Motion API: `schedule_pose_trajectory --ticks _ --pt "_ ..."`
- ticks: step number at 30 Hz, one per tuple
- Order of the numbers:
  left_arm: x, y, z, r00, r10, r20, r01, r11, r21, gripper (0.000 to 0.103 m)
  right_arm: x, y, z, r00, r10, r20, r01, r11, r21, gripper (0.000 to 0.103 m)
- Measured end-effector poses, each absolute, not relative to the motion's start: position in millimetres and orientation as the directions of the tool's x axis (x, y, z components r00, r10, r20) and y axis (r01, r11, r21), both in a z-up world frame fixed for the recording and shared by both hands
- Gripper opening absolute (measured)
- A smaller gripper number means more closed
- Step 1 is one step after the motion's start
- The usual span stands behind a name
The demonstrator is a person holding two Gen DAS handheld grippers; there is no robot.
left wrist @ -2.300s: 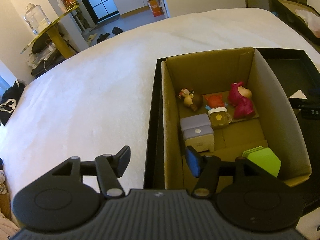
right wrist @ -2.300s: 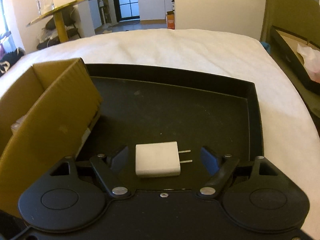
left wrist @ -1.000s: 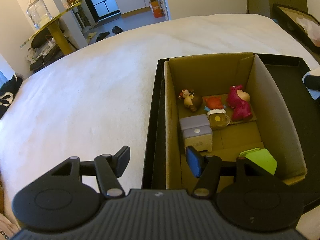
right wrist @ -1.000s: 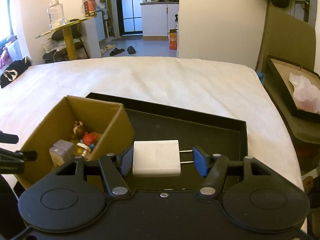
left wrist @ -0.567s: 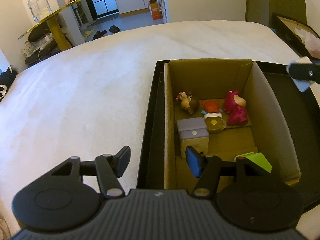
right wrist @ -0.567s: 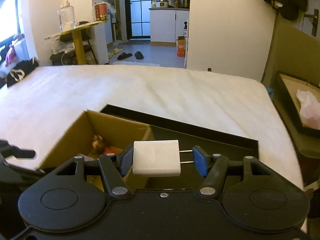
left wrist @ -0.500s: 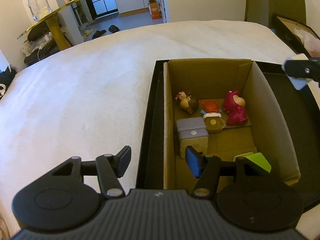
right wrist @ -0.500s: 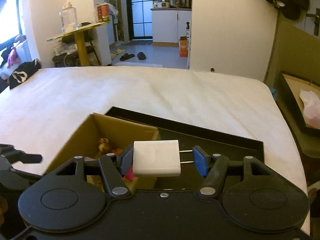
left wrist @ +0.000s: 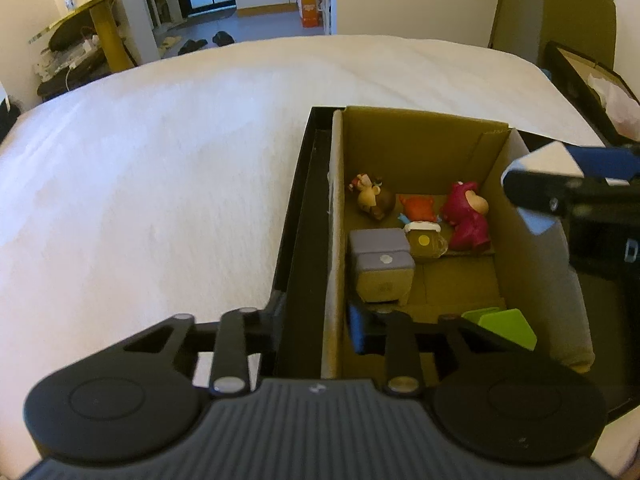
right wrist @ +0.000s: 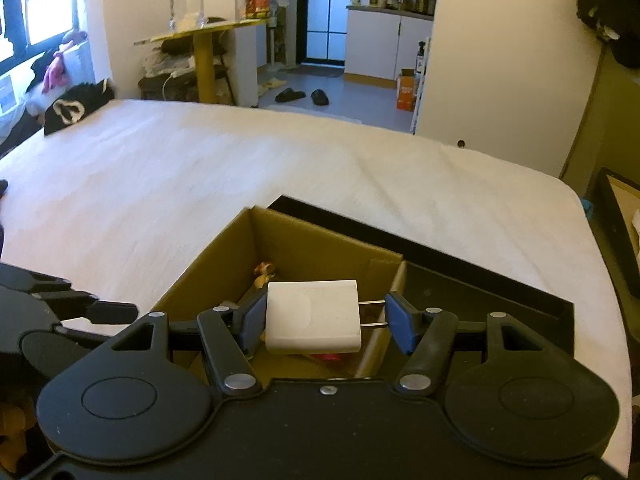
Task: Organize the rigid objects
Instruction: 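Carry the white charger into the box and open the right tool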
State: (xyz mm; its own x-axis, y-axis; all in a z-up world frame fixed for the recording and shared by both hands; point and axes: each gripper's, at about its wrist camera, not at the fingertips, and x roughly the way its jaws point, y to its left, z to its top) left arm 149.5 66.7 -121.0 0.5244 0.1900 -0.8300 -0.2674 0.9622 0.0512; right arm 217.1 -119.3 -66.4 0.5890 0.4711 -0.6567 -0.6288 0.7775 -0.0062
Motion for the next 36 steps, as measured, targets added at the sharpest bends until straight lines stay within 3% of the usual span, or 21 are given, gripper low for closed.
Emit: schedule_pose_trajectory --ticks 7,19,23,36 --pt "149.0 63.4 -122.5 0.535 0.166 -0.828 -0.237 0.971 0.041 0.014 210.6 -113.6 -78.8 0.551 0.473 -0.688 -0.652 0.758 -0.001 0.061" --pt "148.9 66.6 -123.5 0.541 0.149 -0.828 -0.235 0.972 0.021 0.013 208.2 -95.1 -97.2 0.505 0.468 -0.725 -0.698 0.715 -0.025 0.062" --pt "150.0 66.9 -124.6 0.541 0.143 -0.829 -0.234 0.972 0.015 0.013 210.4 -92.3 -100.6 0.522 0.451 -0.724 -0.686 0.726 -0.042 0.067" --pt "151.4 70.5 -121.1 0.533 0.133 -0.836 -0.241 0.970 0.001 0.013 197.3 -123.2 -80.7 0.516 0.479 -0.710 -0.661 0.750 0.025 0.067"
